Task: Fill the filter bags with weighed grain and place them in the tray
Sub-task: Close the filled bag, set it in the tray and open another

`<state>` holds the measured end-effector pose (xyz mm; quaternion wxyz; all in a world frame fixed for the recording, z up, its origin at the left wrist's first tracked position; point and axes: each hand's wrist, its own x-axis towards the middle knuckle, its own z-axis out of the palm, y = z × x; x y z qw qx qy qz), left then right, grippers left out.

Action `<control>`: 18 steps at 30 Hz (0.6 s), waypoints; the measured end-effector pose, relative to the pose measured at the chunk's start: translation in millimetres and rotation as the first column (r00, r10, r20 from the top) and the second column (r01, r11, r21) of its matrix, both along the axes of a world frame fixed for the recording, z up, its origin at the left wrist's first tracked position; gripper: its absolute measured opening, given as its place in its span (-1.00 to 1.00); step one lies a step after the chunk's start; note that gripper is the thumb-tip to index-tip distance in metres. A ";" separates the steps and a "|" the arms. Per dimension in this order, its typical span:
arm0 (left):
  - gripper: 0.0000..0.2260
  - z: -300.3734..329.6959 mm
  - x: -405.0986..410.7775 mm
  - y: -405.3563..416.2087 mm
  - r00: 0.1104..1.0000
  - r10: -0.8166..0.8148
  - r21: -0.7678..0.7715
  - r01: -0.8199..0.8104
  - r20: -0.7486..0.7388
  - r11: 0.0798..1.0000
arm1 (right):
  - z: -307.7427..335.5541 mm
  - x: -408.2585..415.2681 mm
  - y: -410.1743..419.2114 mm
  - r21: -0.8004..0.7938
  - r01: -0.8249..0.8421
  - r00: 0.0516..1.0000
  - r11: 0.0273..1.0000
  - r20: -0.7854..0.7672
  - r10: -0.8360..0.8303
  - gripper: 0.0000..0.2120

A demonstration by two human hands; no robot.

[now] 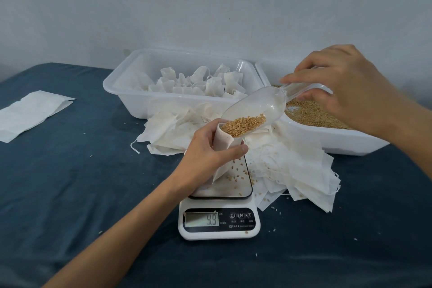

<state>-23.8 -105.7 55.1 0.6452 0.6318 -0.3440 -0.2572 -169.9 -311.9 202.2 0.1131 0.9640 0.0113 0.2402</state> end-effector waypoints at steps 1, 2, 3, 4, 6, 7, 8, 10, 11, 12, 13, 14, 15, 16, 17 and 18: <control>-0.38 0.0 -0.2 -0.1 1.000 0.006 0.001 -0.006 0.000 1.000 | 0.1 -0.1 0.0 0.002 0.001 1.000 1.000 0.000 -0.001 -0.61; -0.39 0.0 -0.2 -0.4 1.000 0.011 0.003 -0.011 -0.001 1.000 | 0.1 -0.2 0.2 0.004 0.002 1.000 1.000 0.001 -0.002 -0.61; -0.39 -0.2 -0.2 -0.4 1.000 0.014 0.006 -0.014 -0.002 1.000 | -0.1 -0.3 0.4 0.004 0.001 1.000 1.000 0.003 -0.001 -0.61; -0.40 -0.4 -0.1 -0.5 1.000 0.015 0.008 -0.015 -0.002 1.000 | -0.2 -0.3 0.6 0.003 0.001 1.000 1.000 0.005 -0.001 -0.61; -0.39 -0.5 0.0 -0.2 1.000 0.015 0.011 -0.015 -0.002 1.000 | -0.1 -0.1 1.3 0.001 0.003 1.000 1.000 0.007 -0.003 -0.61; -0.37 -0.5 0.0 -0.2 1.000 0.015 0.012 -0.015 -0.001 1.000 | 0.0 0.0 1.4 0.001 0.003 1.000 1.000 0.005 -0.003 -0.61; -0.35 -0.4 -0.1 -0.1 1.000 0.014 0.012 -0.014 0.000 1.000 | 0.1 0.0 1.4 0.001 0.003 1.000 1.000 0.002 -0.003 -0.61; -0.34 -0.3 -0.1 -0.1 1.000 0.008 0.014 -0.009 0.003 1.000 | 0.2 -0.4 1.0 0.000 0.002 1.000 1.000 -0.002 -0.002 -0.61; -0.35 -0.2 -0.2 0.2 1.000 0.008 0.015 -0.008 0.004 1.000 | 0.1 -0.5 0.7 -0.001 0.002 1.000 1.000 -0.001 -0.002 -0.61; -0.37 0.1 -0.1 0.4 1.000 0.009 0.016 -0.009 0.005 1.000 | -0.1 -0.6 0.6 -0.002 0.001 1.000 1.000 0.002 -0.001 -0.60; -0.38 0.4 -0.2 0.7 1.000 0.010 0.017 -0.010 0.006 1.000 | -0.2 -0.5 0.5 -0.003 0.000 1.000 1.000 0.004 0.000 -0.60; -0.38 0.6 -0.3 0.8 1.000 0.011 0.021 -0.011 0.009 1.000 | -0.5 -0.3 0.4 -0.005 -0.001 1.000 1.000 0.008 0.001 -0.61; -0.39 0.3 -0.3 0.7 1.000 0.012 0.024 -0.013 0.013 1.000 | -0.7 -0.2 0.3 -0.007 -0.002 1.000 1.000 0.010 0.002 -0.61; -0.40 -0.2 0.0 0.5 1.000 0.014 0.024 -0.015 0.013 1.000 | -0.8 0.1 0.3 -0.009 -0.003 1.000 1.000 0.012 0.003 -0.61; -0.41 -0.8 0.3 0.4 1.000 0.015 0.023 -0.015 0.011 1.000 | -0.9 0.2 0.2 -0.009 -0.005 1.000 1.000 0.013 0.005 -0.61; -0.41 -1.0 0.4 0.4 1.000 0.014 0.020 -0.014 0.009 1.000 | -1.0 0.4 0.3 -0.008 -0.005 1.000 1.000 0.012 0.005 -0.61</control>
